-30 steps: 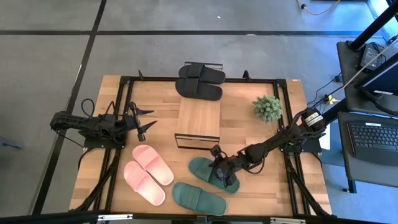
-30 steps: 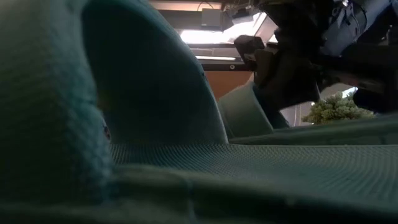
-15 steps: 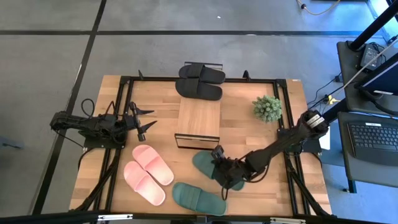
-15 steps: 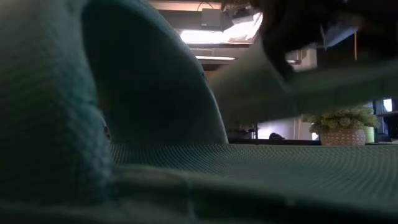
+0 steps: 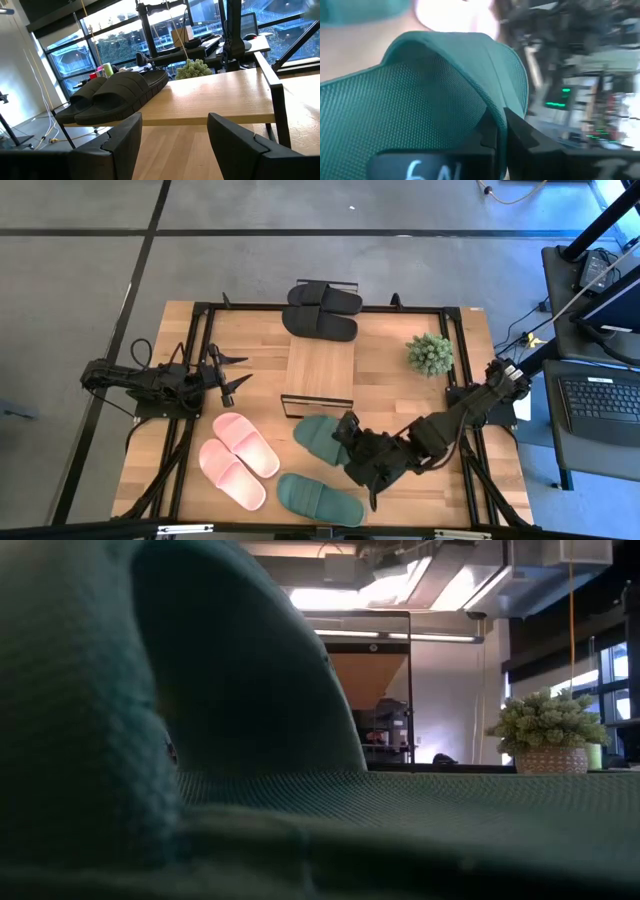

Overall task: Pick and place slides into the shelf
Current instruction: Put the top blue slipper on the shelf

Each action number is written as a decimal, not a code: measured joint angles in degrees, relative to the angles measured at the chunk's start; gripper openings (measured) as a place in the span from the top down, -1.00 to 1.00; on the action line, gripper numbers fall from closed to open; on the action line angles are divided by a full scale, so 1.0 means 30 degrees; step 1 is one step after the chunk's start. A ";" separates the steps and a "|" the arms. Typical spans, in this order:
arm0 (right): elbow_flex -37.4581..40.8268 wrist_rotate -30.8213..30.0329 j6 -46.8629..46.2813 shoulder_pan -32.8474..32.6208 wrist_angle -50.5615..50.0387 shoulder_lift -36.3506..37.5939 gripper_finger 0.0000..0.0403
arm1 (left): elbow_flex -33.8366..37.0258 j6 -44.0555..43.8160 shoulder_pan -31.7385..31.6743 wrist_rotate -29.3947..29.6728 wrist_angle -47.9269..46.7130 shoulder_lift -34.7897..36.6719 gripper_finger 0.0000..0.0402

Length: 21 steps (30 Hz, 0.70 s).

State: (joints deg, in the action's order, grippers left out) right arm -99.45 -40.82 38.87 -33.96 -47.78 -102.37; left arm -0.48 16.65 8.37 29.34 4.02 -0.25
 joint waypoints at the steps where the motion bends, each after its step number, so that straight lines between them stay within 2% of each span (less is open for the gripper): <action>1: -0.0427 -0.0090 0.0671 0.0139 -0.0024 0.0000 0.94 | 0.0000 -0.0002 -0.0002 0.0000 0.0002 0.0004 -0.08; 9: -0.4110 0.0415 0.6458 0.2602 -0.0557 0.0000 0.94 | -0.0003 0.0008 0.0004 0.0000 0.0001 -0.0002 -0.08; 15: -0.7259 0.5943 0.6918 0.6855 -0.2608 0.0011 0.94 | -0.0002 0.0151 -0.0002 0.0000 -0.0004 0.0003 -0.08; 21: -0.6985 1.0292 0.9554 1.1019 -0.1860 0.0015 0.94 | 0.0002 0.0153 0.0002 0.0000 -0.0001 0.0006 -0.08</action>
State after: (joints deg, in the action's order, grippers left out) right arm -120.40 -9.94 67.53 -0.91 -53.36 -102.32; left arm -0.47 17.11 8.38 29.34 4.02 -0.23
